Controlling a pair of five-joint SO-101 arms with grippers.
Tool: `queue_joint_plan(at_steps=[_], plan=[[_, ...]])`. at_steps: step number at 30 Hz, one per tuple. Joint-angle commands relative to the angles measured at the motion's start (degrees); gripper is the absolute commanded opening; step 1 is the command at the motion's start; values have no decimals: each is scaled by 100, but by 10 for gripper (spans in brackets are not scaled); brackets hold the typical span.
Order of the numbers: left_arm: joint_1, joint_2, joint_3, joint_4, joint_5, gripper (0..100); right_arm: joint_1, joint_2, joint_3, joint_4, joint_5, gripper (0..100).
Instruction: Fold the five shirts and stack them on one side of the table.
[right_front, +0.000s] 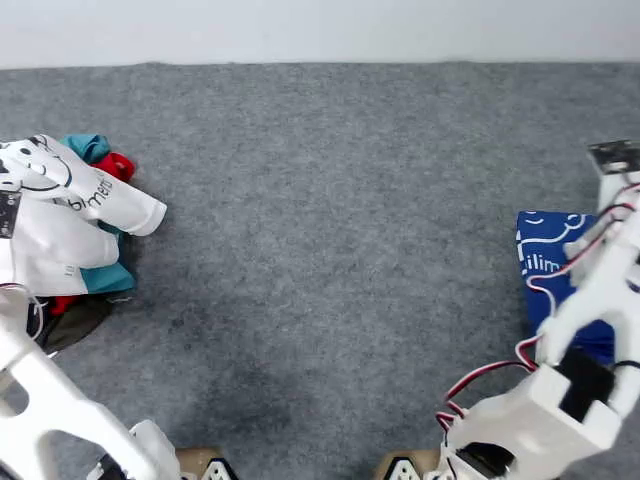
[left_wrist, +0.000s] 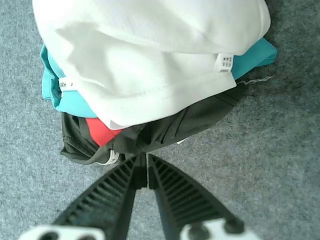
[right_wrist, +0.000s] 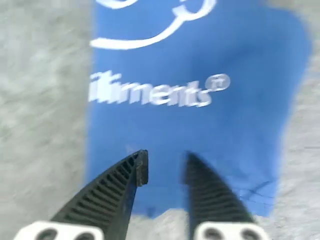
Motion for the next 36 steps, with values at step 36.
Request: queue_joint_plan(at_steps=[36], plan=[[-484, -914, -435, 853, -18, 15, -40, -2800, 1811, 1182, -70, 9]])
